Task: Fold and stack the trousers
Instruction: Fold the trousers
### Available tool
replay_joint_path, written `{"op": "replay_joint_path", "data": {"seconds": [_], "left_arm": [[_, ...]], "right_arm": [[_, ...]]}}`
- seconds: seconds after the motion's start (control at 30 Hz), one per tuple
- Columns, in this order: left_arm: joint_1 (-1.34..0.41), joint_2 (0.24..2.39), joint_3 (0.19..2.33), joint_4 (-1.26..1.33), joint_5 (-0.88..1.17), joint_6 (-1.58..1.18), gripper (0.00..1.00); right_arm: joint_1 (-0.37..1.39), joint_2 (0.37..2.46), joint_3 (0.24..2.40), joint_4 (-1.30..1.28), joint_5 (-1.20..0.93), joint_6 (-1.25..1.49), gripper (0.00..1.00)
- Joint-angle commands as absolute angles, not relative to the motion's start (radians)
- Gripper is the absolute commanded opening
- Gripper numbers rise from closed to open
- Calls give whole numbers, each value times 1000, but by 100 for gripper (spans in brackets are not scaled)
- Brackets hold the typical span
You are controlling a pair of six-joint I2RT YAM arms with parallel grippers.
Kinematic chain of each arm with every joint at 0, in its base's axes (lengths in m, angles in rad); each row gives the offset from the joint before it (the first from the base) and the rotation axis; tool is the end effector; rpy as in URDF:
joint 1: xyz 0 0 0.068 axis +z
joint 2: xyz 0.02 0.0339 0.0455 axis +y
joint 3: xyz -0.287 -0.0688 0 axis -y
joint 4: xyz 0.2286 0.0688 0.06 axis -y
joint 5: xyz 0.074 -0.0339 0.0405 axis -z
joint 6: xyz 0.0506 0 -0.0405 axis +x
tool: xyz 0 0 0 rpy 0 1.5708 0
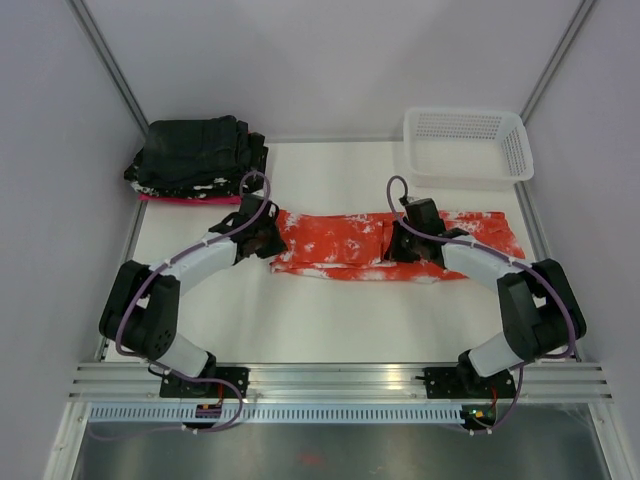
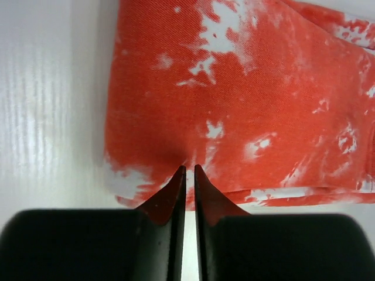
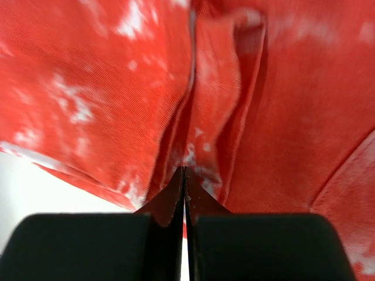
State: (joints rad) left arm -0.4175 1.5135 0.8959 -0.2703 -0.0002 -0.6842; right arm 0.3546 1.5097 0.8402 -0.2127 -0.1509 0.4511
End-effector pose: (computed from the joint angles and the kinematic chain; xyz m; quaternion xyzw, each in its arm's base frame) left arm 0.2773 -0.1230 0.2199 -0.1253 0.9339 -0.1752 0.2854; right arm 0.2766 0.1105 0.2094 0.0199 0.9388 0.1972 0.2818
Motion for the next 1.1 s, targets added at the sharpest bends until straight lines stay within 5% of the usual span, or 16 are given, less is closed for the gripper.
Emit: {"op": "replay_joint_path", "data": {"seconds": [0.0,0.33,0.73,1.07], "left_arm": [[-417,1563,868,-201,80,-640,10],[-416,1684,850,-227,9,-607,3],[-351,1557,723,-239,-48,-620,2],[-282,1520,681,-284,-74,-649,2]], "right_arm": [[374,1539,755,-146,-138,476,0],[376,1539,701,-178,-74,439,0],[377,1402,854,-259,-58,423,2],[399,1353,681,-170,-34,525,4]]}}
